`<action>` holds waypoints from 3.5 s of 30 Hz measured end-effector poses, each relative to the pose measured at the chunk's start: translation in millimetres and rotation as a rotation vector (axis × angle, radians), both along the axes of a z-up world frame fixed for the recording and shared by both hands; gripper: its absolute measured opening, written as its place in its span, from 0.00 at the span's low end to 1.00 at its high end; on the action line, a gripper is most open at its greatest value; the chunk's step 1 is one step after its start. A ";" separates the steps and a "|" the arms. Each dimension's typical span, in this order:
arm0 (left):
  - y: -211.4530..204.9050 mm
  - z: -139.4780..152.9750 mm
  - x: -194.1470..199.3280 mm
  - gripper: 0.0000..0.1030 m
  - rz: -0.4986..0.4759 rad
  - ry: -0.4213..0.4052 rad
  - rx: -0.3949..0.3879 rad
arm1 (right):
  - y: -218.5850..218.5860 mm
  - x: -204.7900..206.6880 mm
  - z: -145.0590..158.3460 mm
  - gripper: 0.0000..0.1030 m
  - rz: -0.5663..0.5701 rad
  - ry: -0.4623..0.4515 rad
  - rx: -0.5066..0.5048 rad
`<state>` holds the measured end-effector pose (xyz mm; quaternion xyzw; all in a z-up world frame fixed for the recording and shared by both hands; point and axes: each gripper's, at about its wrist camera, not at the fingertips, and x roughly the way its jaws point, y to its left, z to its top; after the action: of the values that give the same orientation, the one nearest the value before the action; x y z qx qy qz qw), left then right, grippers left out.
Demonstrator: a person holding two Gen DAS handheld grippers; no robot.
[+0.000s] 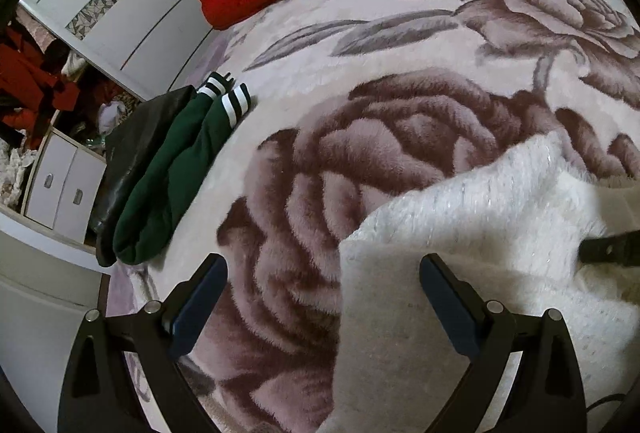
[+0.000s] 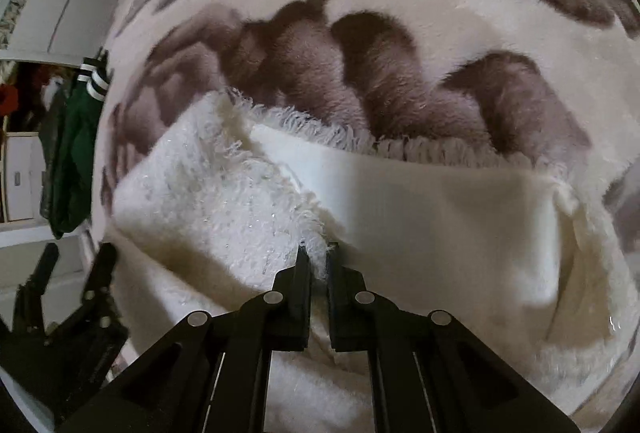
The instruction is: Fold large clothes
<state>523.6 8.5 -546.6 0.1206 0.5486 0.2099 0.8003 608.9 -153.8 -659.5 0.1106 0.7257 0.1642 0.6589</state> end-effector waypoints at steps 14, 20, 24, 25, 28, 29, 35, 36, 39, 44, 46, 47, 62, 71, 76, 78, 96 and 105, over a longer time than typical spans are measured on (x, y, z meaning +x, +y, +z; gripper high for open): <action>-15.0 32.6 -94.2 0.96 0.058 0.061 -0.162 | -240.3 -63.6 115.9 0.68 -0.292 -0.096 -0.128; -46.3 1.8 -146.0 0.96 0.057 0.158 -0.124 | -300.9 -94.9 30.3 0.68 -0.400 0.145 -0.049; -60.9 -22.9 -167.8 0.96 0.064 0.212 -0.115 | -318.1 -118.9 -32.0 0.54 -0.524 0.373 0.155; -63.0 -25.3 -170.2 0.96 0.063 0.217 -0.110 | -317.7 -122.9 -39.1 0.08 -0.540 0.386 0.169; -70.2 -29.2 -178.7 0.96 0.067 0.229 -0.099 | -310.6 -114.9 -7.4 0.07 -0.479 0.216 0.042; -71.6 -29.3 -181.7 0.96 0.073 0.228 -0.100 | -309.5 -112.0 5.3 0.07 -0.464 0.155 0.019; -69.2 -53.7 -196.2 0.96 0.103 0.271 -0.143 | -317.5 -88.2 -2.2 0.07 -0.337 0.073 -0.084; -68.0 -59.7 -198.6 0.96 0.109 0.276 -0.156 | -323.6 -87.8 -6.7 0.08 -0.345 0.103 -0.052; -64.2 -70.1 -202.6 1.00 0.116 0.237 -0.165 | -345.5 -99.9 20.0 0.32 -0.403 0.103 0.023; -65.4 -73.9 -207.3 1.00 0.117 0.132 -0.163 | -362.3 -154.9 99.8 0.57 -0.418 -0.009 0.157; -66.5 -73.0 -212.3 1.00 0.116 0.064 -0.155 | -334.5 -171.8 110.6 0.57 -0.323 -0.001 0.176; -66.7 -74.2 -212.6 1.00 0.118 0.047 -0.156 | -322.7 -173.0 112.5 0.57 -0.282 0.001 0.166; -76.1 14.8 -256.6 1.00 0.064 0.005 -0.157 | -318.2 -245.2 94.5 0.57 -0.271 0.108 -0.102; -140.0 -8.5 -315.3 1.00 0.080 0.150 -0.127 | -357.7 -298.2 -3.2 0.06 -0.331 0.204 -0.047; -207.4 9.0 -342.3 1.00 0.070 0.194 -0.148 | -365.7 -289.6 48.1 0.45 -0.135 0.210 -0.030; -234.5 15.2 -351.0 1.00 0.063 0.212 -0.187 | -372.4 -294.7 68.1 0.55 -0.064 0.178 -0.068; -415.8 -60.5 -376.1 0.32 -0.159 0.235 0.155 | -471.3 -259.0 28.4 0.72 -0.079 0.225 0.128; -407.0 -37.7 -378.4 0.12 -0.073 0.165 0.151 | -426.4 -205.2 7.6 0.90 -0.076 0.224 0.401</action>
<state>145.1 -398.5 -584.3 0.2176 0.5905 0.2108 0.7480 403.6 -580.2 -652.0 0.2841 0.7425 0.2670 0.5447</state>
